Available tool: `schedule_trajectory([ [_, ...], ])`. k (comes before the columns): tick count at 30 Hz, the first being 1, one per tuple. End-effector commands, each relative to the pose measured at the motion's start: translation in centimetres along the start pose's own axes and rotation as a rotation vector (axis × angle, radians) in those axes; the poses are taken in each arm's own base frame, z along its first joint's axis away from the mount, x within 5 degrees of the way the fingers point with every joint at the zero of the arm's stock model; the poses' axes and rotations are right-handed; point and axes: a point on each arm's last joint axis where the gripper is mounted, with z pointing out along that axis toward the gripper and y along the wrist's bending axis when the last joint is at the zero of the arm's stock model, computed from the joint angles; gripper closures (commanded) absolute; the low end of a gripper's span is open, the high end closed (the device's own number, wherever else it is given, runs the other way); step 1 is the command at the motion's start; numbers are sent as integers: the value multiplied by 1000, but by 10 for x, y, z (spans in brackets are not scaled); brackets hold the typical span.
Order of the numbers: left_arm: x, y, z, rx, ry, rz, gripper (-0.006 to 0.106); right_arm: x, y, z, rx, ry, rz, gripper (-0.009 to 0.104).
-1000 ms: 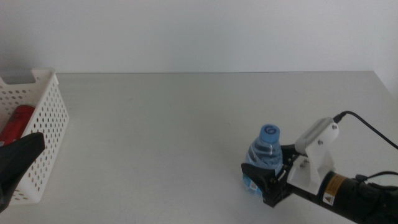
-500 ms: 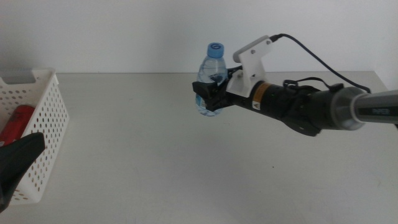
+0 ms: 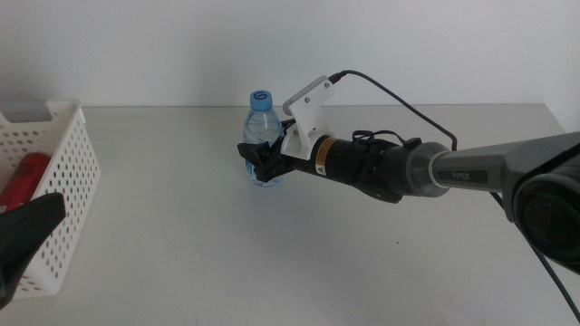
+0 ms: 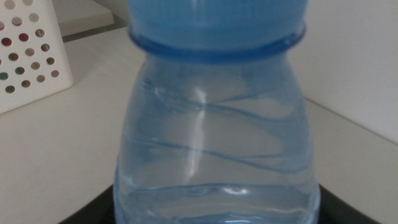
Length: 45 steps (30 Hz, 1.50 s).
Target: Use arms to grab the bottles and put them into the dustbin to the left of the table.
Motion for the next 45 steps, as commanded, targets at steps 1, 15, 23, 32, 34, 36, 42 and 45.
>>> schedule_trajectory([
  [1,-13,0,-2,2,-87,-10,7,-57,9,-7,-49,-208,-39,96],
  [15,-13,0,-2,2,-87,-10,7,-40,16,1,8,-86,-109,78],
  [23,-13,0,-2,2,-87,-10,7,-46,18,-9,22,-46,-33,19],
  [32,-13,0,-2,2,-87,-10,7,-47,33,-53,19,8,12,16],
  [34,-13,0,-2,2,-87,-10,7,-54,37,-70,23,11,12,19],
  [36,-13,0,-2,2,-87,-10,7,-61,42,-88,25,10,10,20],
  [42,-13,0,-2,2,-87,-10,7,-85,65,-156,31,-26,13,23],
  [45,-13,0,-2,2,-87,-10,7,-96,74,-189,58,-34,29,24],
])
